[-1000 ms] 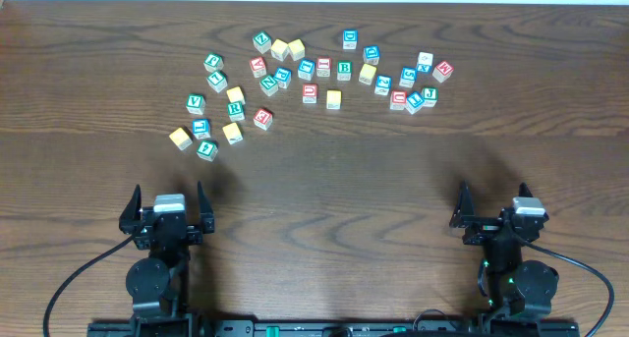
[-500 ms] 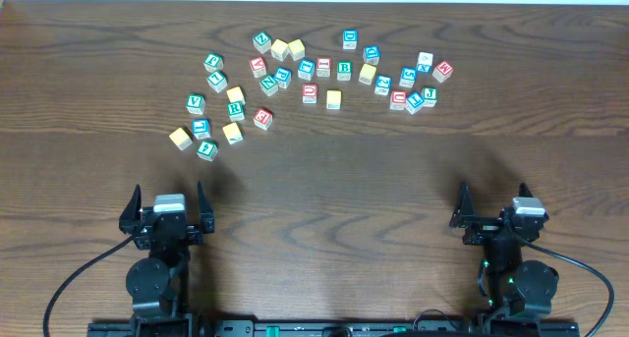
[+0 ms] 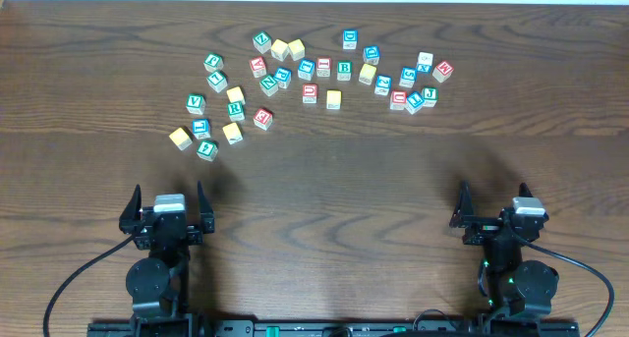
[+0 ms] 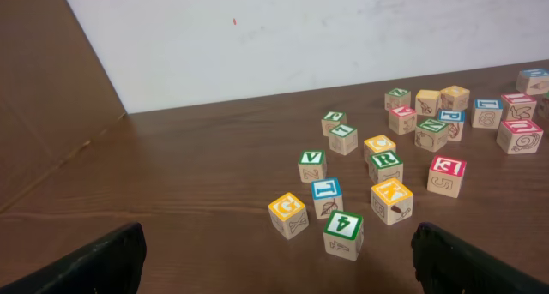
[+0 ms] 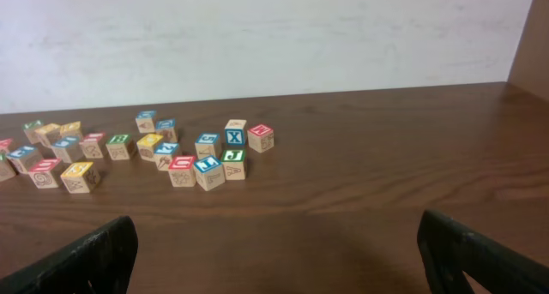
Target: Spell out AI2
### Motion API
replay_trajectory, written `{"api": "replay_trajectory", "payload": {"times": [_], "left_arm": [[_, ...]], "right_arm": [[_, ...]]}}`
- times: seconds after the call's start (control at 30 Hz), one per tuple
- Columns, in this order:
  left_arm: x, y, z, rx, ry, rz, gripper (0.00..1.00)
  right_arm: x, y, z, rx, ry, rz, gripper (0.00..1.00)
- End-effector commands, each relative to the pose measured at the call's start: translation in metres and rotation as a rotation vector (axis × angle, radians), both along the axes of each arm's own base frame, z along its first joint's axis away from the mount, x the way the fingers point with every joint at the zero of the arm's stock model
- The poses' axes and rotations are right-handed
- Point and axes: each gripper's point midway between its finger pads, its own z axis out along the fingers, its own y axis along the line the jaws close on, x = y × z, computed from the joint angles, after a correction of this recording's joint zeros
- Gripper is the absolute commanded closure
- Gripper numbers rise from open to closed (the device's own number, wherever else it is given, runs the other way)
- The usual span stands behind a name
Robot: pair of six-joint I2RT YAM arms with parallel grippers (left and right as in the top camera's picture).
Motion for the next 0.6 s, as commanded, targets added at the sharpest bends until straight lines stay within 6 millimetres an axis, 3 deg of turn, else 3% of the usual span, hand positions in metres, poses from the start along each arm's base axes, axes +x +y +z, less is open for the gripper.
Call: {"api": "replay_trajectory", "payload": {"times": [0.0,0.57], "left_arm": [[-0.0013,0.0007,-0.0162,0.011,0.052,0.004,0.02],[-0.0011,0.0003,-0.0149,0.011,0.046,0.003,0.02]], "right_arm": [[-0.0003,0.0003,-0.0005,-0.008,0.0,0.002,0.01],[-0.0003,0.0003,-0.0004,-0.008,0.0,0.002,0.01]]}}
